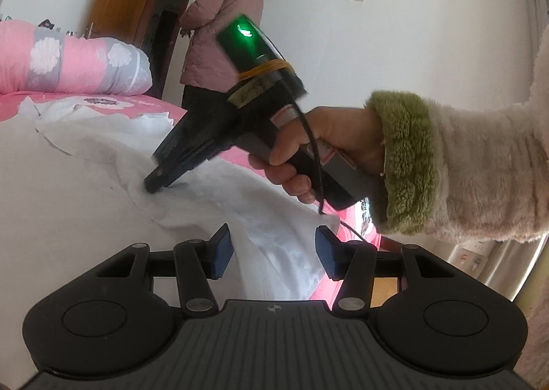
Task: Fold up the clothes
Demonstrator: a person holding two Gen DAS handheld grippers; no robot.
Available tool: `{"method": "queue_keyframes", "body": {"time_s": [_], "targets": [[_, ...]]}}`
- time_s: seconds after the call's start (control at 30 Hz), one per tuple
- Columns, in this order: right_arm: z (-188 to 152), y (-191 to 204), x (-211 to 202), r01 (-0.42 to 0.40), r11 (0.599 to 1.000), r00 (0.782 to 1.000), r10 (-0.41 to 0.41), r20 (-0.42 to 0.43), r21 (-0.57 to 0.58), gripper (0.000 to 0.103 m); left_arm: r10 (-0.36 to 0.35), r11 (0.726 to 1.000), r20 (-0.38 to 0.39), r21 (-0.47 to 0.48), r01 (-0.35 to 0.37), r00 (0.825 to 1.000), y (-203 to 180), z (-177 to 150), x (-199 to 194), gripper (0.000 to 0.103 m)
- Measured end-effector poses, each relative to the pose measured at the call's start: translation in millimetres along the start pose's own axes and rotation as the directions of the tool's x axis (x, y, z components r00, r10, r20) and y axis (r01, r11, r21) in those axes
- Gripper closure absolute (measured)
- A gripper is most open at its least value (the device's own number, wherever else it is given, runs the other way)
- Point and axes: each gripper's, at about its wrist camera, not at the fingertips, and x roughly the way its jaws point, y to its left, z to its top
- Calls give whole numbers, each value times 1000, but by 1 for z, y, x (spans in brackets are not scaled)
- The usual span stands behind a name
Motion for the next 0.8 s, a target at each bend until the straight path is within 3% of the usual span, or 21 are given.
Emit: {"method": "queue_keyframes", "body": {"time_s": [0.03,0.27,0.33,0.5,0.57,0.6,0.8], "targets": [[-2,-8,0,-8,999,1000,8,1,43,102,0,1000,-1,-6,0,1000,0,0,0,52],[-13,-62,-1,-56,944,998,54,15,324,103,-1,1000,-13,-14,1,1000,-1,0,2,52],[-5,-51,-4,-13,963,1000,11,11,268,100,-1,1000,-15,-20,1,1000,-2,0,1,52],[20,-8,-13,53,998,993,-55,107,23,98,-2,1000,-17,-31,1,1000,-3,-2,-1,52],[24,11,-7,71,994,990,-59,125,-87,82,-1,1000,-16,-28,1,1000,-5,-3,-2,52],[26,20,-3,83,986,989,-65,132,-141,70,-1,1000,-16,-26,0,1000,-6,-3,-3,52],[36,37,40,117,951,991,-92,101,-285,69,-1,1000,-14,-23,1,1000,-10,-4,-4,52]]}}
